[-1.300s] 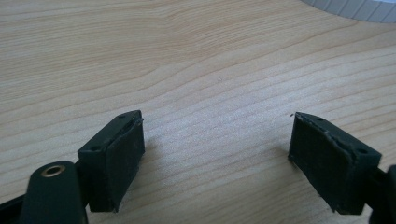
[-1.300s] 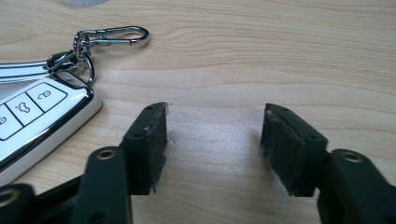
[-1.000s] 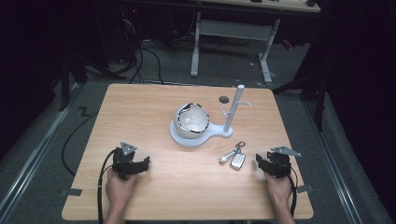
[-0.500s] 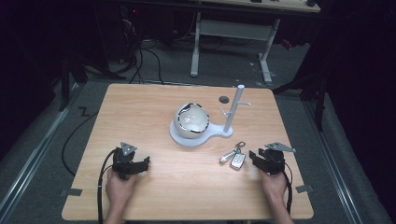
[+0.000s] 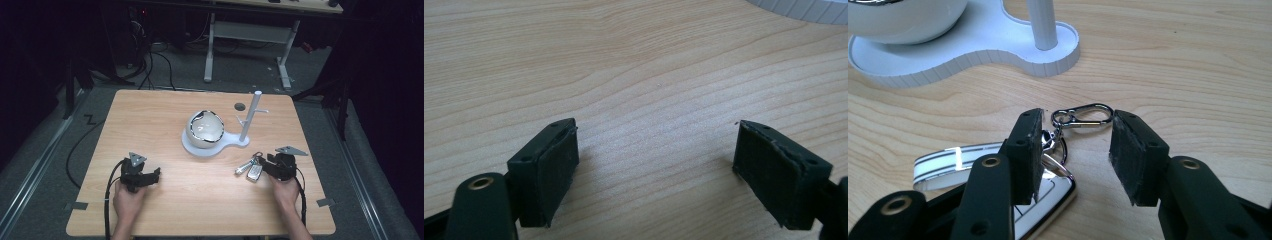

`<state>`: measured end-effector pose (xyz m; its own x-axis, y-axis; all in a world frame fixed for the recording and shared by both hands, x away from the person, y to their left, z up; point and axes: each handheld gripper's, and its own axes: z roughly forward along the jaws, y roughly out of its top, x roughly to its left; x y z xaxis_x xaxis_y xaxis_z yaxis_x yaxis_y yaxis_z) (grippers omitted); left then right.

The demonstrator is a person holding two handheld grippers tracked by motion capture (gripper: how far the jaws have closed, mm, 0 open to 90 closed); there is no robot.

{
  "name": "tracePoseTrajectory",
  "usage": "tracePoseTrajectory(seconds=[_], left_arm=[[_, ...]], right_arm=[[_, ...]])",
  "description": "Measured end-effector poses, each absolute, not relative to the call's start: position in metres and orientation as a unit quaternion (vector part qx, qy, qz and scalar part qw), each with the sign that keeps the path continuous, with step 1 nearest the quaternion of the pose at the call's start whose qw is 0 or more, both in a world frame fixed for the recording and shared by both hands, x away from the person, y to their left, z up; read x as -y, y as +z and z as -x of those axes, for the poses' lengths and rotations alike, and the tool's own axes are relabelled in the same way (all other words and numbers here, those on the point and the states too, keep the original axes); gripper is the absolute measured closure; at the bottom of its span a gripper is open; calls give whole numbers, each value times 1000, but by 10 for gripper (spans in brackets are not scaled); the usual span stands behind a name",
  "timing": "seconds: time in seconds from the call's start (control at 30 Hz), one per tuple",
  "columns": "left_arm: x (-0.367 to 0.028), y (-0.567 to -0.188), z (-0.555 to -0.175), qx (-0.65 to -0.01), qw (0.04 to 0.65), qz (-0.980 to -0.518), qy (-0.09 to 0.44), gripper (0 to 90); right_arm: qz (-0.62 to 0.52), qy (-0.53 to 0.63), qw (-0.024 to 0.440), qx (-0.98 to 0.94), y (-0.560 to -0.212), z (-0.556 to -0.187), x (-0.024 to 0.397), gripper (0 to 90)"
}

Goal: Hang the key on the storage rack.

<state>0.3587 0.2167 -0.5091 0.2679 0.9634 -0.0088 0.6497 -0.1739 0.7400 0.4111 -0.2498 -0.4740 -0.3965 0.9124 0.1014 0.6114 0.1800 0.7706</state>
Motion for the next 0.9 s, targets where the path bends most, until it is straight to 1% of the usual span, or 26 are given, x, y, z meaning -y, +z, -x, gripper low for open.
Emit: tracePoseTrajectory(seconds=[0.13, 0.33, 0.53, 0.8, 0.83, 0.9], left_arm=[[-217, -509, -359, -555, 325, -727, 242, 187], [-217, -509, -359, -555, 325, -727, 242, 187], [-217, -509, -359, -555, 324, -727, 241, 187], [-217, -509, -359, -555, 325, -727, 241, 187], [-217, -509, -359, -555, 325, -727, 241, 187], [-217, -509, -359, -555, 325, -727, 241, 187]], right_arm=[[-512, 377, 185, -750, -476, -417, 242, 569], [-512, 371, 180, -754, -477, -424, 233, 578], [-523, 350, 165, -759, -485, -428, 229, 584], [-527, 342, 157, -762, -491, -432, 229, 591], [-525, 345, 153, -763, -491, -432, 229, 620], [-523, 345, 152, -764, -491, -432, 229, 636]])
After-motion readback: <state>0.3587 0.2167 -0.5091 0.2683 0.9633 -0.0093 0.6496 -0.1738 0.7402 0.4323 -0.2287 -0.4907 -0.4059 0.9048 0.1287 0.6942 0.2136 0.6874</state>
